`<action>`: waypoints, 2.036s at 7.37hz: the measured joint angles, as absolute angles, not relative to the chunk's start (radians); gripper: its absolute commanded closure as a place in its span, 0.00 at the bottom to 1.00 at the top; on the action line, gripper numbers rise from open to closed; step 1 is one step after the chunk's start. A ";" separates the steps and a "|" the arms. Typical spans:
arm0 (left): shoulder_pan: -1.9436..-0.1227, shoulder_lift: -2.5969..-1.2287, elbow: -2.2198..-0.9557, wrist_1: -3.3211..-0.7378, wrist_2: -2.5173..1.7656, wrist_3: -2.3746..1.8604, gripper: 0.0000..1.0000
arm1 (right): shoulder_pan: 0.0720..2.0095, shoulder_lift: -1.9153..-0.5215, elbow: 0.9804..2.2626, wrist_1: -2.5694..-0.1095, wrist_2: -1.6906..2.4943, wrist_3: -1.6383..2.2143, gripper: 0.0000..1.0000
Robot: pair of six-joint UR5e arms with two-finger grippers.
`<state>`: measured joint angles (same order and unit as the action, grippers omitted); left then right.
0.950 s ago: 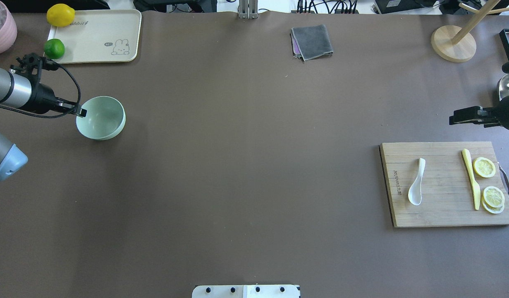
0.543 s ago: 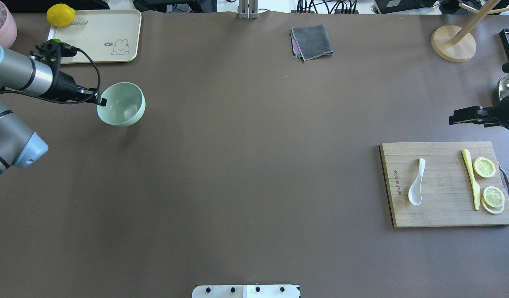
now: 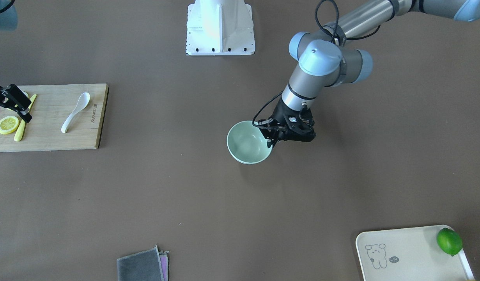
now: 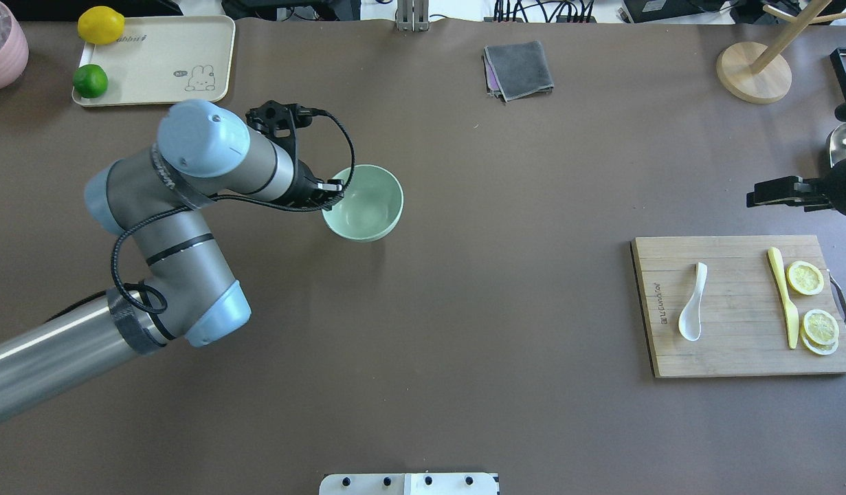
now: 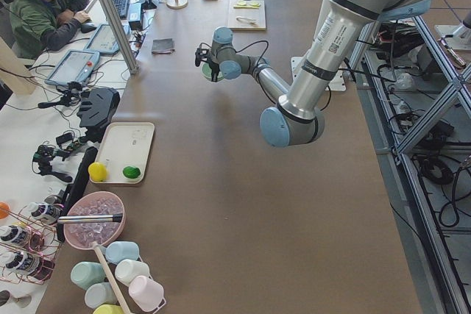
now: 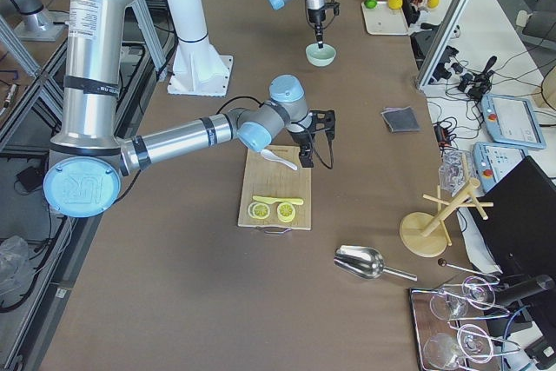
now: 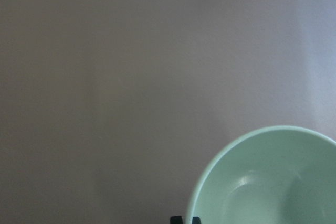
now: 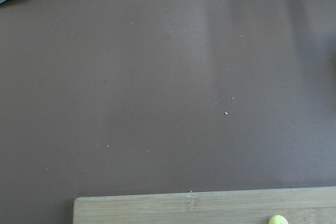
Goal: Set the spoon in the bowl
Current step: 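Drag the pale green bowl with the left gripper toward the table center, then withdraw the left arm while the right gripper moves over the white spoon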
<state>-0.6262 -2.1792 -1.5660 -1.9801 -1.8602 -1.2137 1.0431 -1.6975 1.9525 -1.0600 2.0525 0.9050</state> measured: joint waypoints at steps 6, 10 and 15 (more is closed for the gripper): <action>-0.526 -2.242 -1.574 -1.883 -1.749 -1.230 0.16 | 1.042 -1.701 1.949 -1.036 2.051 0.904 0.00; -0.549 -2.194 -1.672 -1.879 -1.725 -1.196 0.01 | 1.036 -1.699 1.948 -1.033 2.051 0.910 0.02; -0.956 -1.868 -1.818 -1.786 -2.031 -0.618 0.01 | 0.924 -1.713 1.952 -1.035 1.951 1.171 0.01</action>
